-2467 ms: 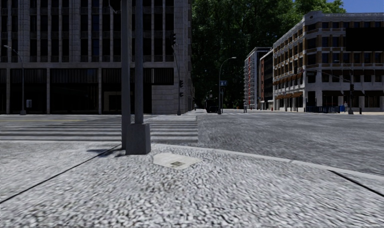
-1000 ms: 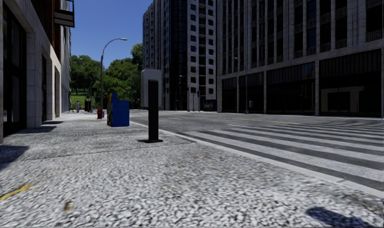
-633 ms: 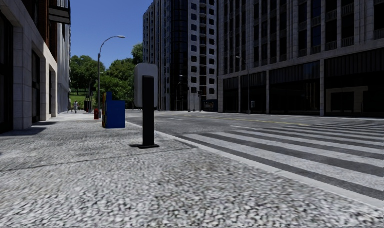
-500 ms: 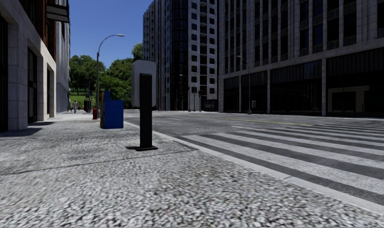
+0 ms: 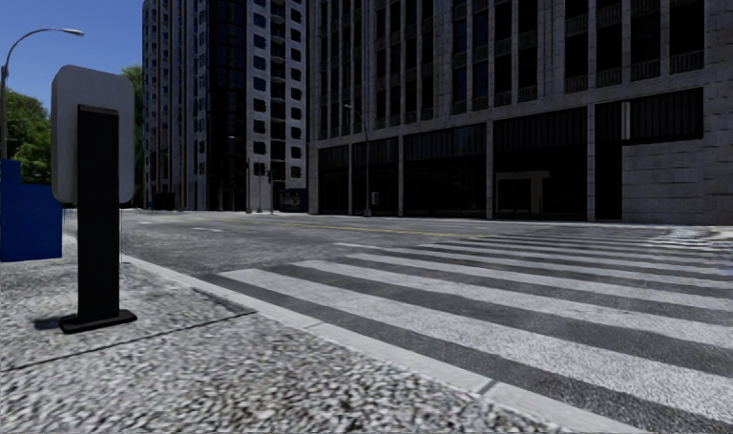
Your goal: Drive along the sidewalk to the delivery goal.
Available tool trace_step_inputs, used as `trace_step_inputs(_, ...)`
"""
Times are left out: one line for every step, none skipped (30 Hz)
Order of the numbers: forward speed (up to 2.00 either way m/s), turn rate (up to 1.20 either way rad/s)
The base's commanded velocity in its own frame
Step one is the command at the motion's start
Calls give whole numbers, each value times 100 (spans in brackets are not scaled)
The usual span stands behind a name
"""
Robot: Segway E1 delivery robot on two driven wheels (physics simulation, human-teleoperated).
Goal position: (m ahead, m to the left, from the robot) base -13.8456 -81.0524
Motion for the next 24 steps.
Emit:
trace_step_inputs(165,-101)
trace_step_inputs(165,-101)
trace_step_inputs(165,-101)
trace_step_inputs(165,-100)
trace_step_inputs(165,-100)
trace_step_inputs(165,-100)
trace_step_inputs(165,-100)
trace_step_inputs(165,-100)
trace_step_inputs(165,-63)
trace_step_inputs(165,-47)
trace_step_inputs(165,-47)
trace_step_inputs(165,-22)
trace_step_inputs(165,-7)
trace_step_inputs(165,0)
trace_step_inputs(165,0)
trace_step_inputs(165,0)
trace_step_inputs(165,0)
trace_step_inputs(165,0)
trace_step_inputs(165,0)
trace_step_inputs(165,0)
trace_step_inputs(165,0)
trace_step_inputs(165,0)
trace_step_inputs(165,0)
trace_step_inputs(165,0)
